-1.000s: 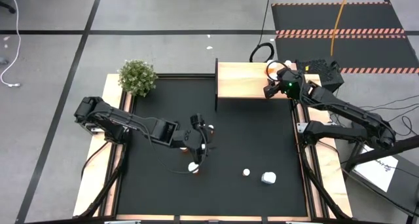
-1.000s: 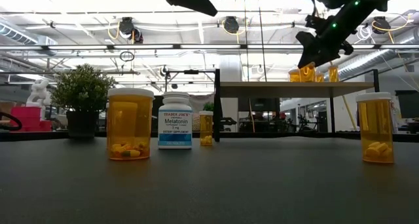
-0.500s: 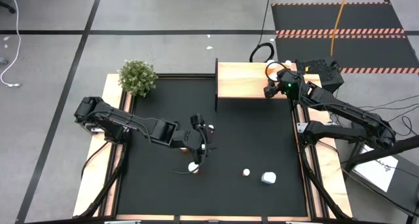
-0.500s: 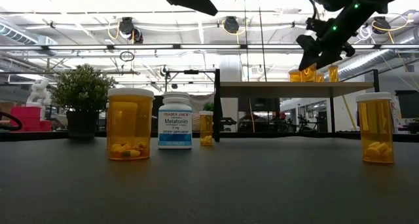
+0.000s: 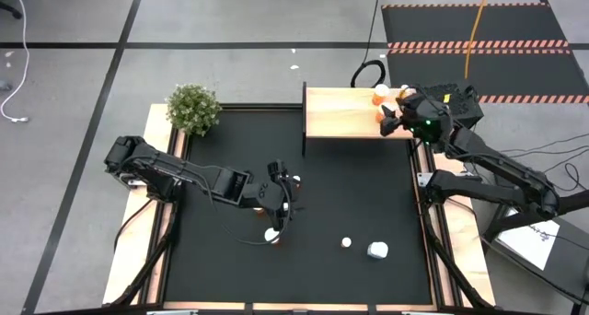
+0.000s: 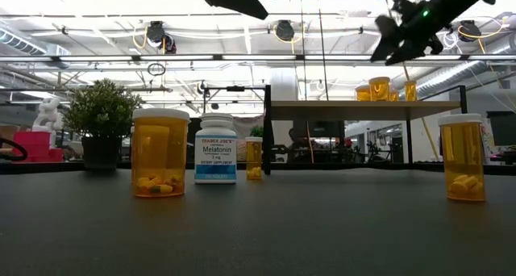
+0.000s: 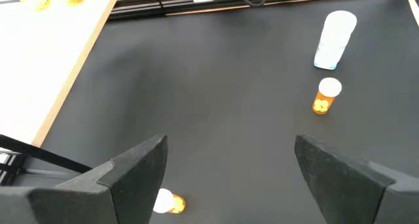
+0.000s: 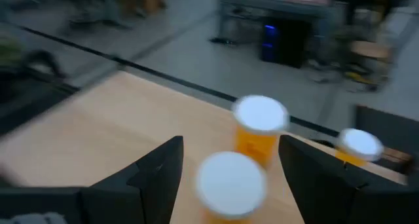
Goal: Pick and place medicine bottles onto shelf by color
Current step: Put the small orange pill bottle on the shelf
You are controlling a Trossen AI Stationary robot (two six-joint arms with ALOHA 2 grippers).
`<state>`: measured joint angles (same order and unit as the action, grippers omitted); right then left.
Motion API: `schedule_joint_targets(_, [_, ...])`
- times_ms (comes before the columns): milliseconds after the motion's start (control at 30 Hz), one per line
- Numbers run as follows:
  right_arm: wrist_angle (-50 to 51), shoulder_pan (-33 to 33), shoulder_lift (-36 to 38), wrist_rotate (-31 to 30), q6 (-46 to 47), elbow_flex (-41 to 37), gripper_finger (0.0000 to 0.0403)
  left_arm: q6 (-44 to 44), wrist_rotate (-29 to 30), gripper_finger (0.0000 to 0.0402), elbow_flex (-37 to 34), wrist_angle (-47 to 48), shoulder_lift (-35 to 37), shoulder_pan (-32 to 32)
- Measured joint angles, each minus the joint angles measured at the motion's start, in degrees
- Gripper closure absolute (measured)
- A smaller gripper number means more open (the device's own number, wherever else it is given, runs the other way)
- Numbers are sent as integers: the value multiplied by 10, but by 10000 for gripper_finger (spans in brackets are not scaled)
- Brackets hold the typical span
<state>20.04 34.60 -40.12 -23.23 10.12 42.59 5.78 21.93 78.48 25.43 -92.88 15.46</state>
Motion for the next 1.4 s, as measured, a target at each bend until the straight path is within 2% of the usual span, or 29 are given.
schedule_joint_targets(267, [3, -86, 41, 84, 32, 1, 156, -12, 0, 66, 0, 1, 0, 0])
schedule_joint_targets(500, [0, -187, 33, 83, 38, 0, 156, -27, 0, 66, 0, 42, 0, -3])
schedule_joint_targets(800, [-44, -271, 4, 83, 7, 0, 156, 30, 6, 66, 0, 111, 0, -9])
schedule_joint_targets(1200, [-115, -310, -17, 84, -41, 0, 156, 67, 6, 66, -101, 105, 0, -3])
schedule_joint_targets(1400, [-164, -310, -17, 84, -66, 0, 156, 67, 6, 66, -106, 89, 0, -3])
